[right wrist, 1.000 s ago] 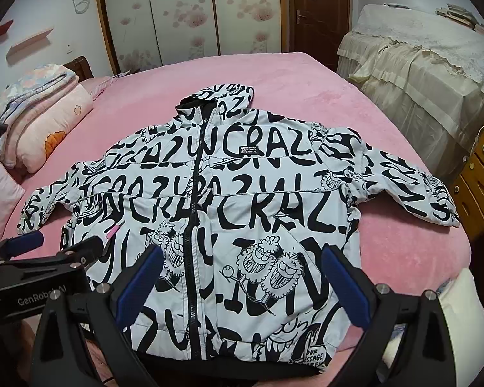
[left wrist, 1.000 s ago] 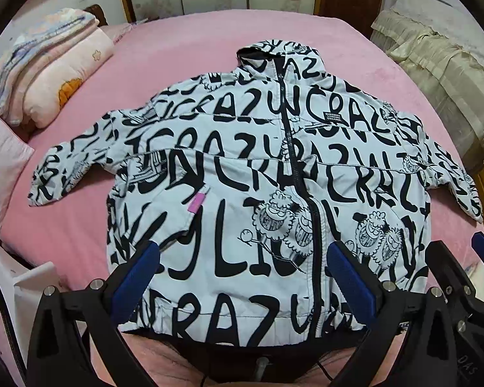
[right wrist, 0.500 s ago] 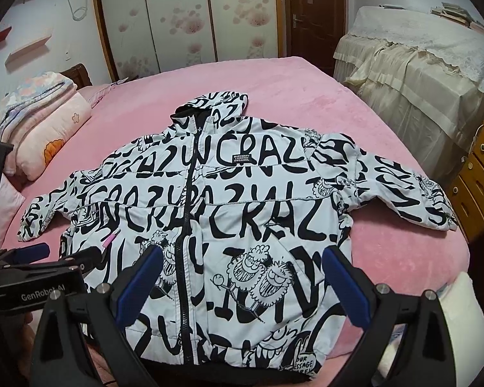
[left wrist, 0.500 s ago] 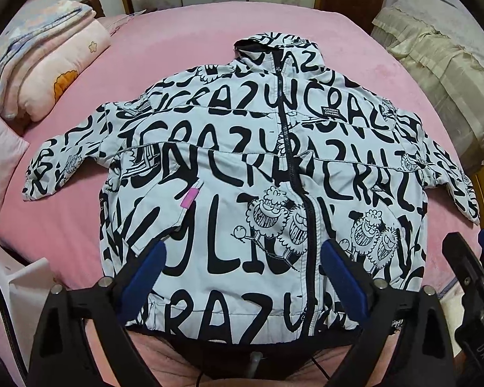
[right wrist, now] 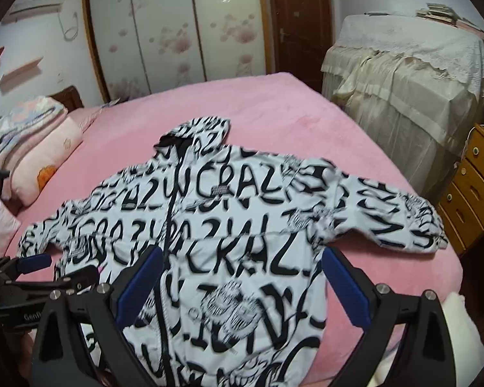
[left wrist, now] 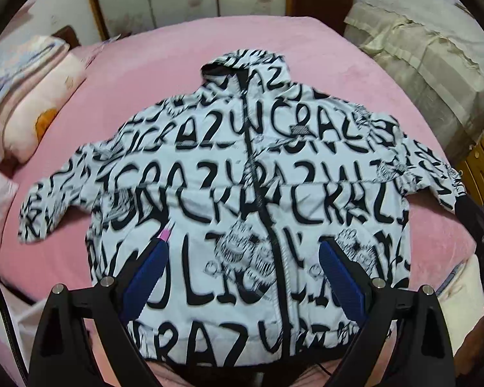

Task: Fold large clothes
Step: 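Grasp the jacket sleeve cuff with the right tool and lift it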

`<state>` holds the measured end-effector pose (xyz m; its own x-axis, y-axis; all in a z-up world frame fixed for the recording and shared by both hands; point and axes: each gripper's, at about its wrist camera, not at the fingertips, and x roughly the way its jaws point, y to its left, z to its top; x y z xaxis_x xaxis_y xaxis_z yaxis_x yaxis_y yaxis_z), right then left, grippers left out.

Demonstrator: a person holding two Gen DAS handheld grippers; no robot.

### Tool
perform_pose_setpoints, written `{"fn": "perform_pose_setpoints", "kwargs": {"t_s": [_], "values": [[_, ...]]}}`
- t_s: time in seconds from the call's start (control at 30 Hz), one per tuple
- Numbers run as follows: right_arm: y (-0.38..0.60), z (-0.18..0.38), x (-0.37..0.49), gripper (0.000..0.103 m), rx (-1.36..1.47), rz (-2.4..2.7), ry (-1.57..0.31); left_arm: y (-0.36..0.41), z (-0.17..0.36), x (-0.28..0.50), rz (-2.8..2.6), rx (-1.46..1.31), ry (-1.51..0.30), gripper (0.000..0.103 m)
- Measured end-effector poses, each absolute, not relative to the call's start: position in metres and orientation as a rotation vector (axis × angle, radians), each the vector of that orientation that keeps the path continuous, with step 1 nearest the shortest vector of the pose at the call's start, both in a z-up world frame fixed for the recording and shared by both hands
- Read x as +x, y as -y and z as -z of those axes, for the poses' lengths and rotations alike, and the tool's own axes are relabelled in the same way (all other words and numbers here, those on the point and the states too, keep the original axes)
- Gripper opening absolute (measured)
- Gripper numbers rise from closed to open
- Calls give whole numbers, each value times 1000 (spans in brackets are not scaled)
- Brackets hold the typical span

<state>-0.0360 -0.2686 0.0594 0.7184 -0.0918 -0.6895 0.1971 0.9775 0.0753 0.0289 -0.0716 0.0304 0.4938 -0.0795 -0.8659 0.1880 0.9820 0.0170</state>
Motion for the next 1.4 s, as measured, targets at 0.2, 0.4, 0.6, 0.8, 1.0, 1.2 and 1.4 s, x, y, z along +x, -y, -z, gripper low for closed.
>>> {"fn": "perform_pose_setpoints", "kwargs": {"t_s": [0.2, 0.4, 0.6, 0.8, 1.0, 1.2, 1.4], "values": [[314, -75, -24, 99, 226, 179, -713, 114, -59, 47, 230, 171, -936, 94], [365, -84, -21, 99, 308, 220, -684, 154, -76, 61, 308, 208, -836, 94], [423, -80, -27, 99, 362, 352, -665, 198, -85, 79, 354, 226, -728, 94], [512, -36, -31, 99, 520, 479, -719, 240, -68, 89, 397, 277, -667, 94], [590, 30, -39, 93, 661, 602, -804, 285, -32, 97, 532, 293, -761, 94], [647, 92, -58, 89, 926, 635, -838, 322, -2, 106, 513, 346, -763, 94], [673, 126, -77, 88, 1133, 662, -810, 340, 30, 123, 508, 303, -920, 94]]}}
